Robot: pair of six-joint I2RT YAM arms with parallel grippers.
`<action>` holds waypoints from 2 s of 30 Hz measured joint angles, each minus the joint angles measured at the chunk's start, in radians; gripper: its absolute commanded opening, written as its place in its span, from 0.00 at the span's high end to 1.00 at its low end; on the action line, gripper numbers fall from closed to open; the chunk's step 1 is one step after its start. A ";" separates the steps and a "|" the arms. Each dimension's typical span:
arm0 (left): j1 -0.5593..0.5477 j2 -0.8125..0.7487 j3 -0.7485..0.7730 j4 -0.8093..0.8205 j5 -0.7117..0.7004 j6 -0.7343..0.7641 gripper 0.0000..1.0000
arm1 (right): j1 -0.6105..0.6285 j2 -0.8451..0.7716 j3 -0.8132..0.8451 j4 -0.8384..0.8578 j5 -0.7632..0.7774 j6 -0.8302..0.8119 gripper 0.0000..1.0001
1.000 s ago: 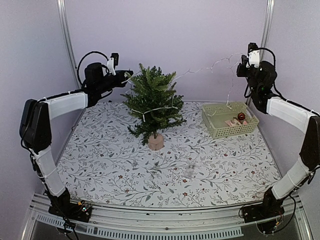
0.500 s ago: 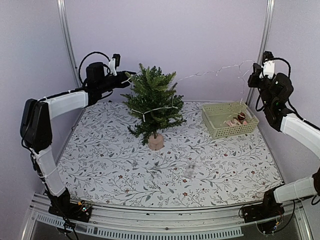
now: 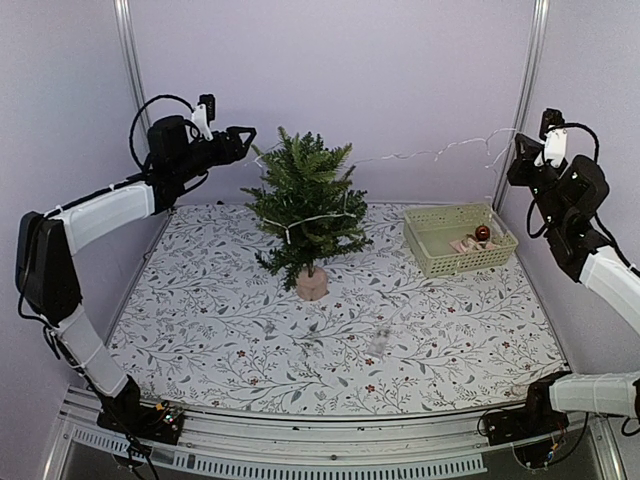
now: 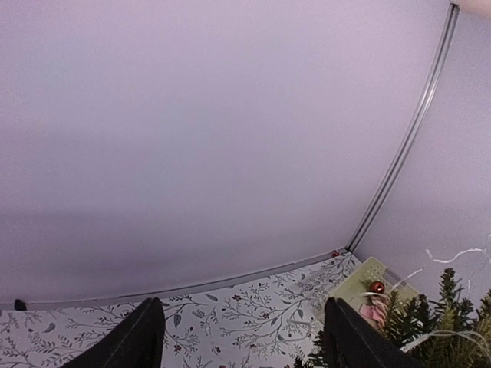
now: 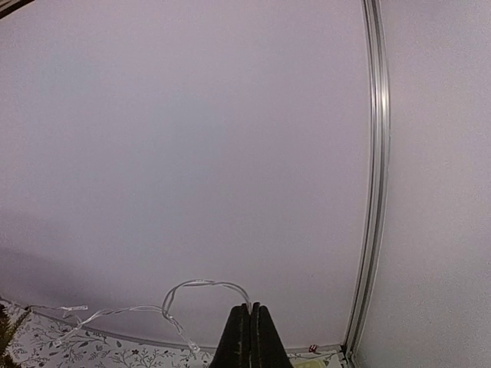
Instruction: Decorate the small christmas tree
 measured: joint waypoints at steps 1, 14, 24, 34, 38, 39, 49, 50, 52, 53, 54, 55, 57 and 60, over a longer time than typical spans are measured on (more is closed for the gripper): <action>0.000 -0.012 -0.010 0.004 -0.007 0.000 0.27 | 0.001 -0.013 0.000 -0.018 -0.005 0.001 1.00; -0.011 -0.083 -0.096 0.031 -0.034 0.021 0.27 | 0.002 0.113 0.117 -0.079 0.028 0.005 1.00; -0.013 -0.120 -0.122 0.032 -0.056 0.038 0.26 | -0.051 0.301 0.303 -0.101 0.129 -0.092 1.00; -0.013 -0.120 -0.122 0.029 -0.056 0.043 0.26 | -0.111 0.430 0.448 -0.109 0.087 -0.122 1.00; -0.013 -0.120 -0.122 0.029 -0.057 0.047 0.26 | -0.111 0.469 0.459 -0.145 0.045 -0.112 1.00; -0.013 -0.120 -0.122 0.029 -0.057 0.047 0.26 | -0.111 0.469 0.459 -0.155 0.040 -0.111 1.00; -0.019 -0.125 -0.139 0.035 -0.061 0.047 0.27 | -0.111 0.295 0.423 -0.192 -0.012 -0.097 1.00; -0.022 -0.130 -0.143 0.034 -0.064 0.050 0.27 | -0.111 0.261 0.419 -0.191 -0.019 -0.093 1.00; -0.028 -0.142 -0.150 0.033 -0.070 0.056 0.27 | -0.111 0.198 0.410 -0.196 -0.033 -0.088 1.00; -0.032 -0.151 -0.153 0.033 -0.076 0.059 0.27 | -0.110 0.163 0.407 -0.202 -0.043 -0.082 1.00; -0.033 -0.159 -0.157 0.033 -0.079 0.063 0.27 | -0.110 0.133 0.407 -0.208 -0.055 -0.078 1.00; -0.039 -0.170 -0.159 0.032 -0.084 0.069 0.27 | -0.109 0.112 0.407 -0.214 -0.065 -0.074 1.00; -0.047 -0.189 -0.163 0.033 -0.089 0.080 0.27 | -0.108 0.073 0.408 -0.235 -0.091 -0.063 1.00; -0.057 -0.219 -0.168 0.033 -0.099 0.091 0.27 | -0.099 0.026 0.407 -0.291 -0.170 -0.040 1.00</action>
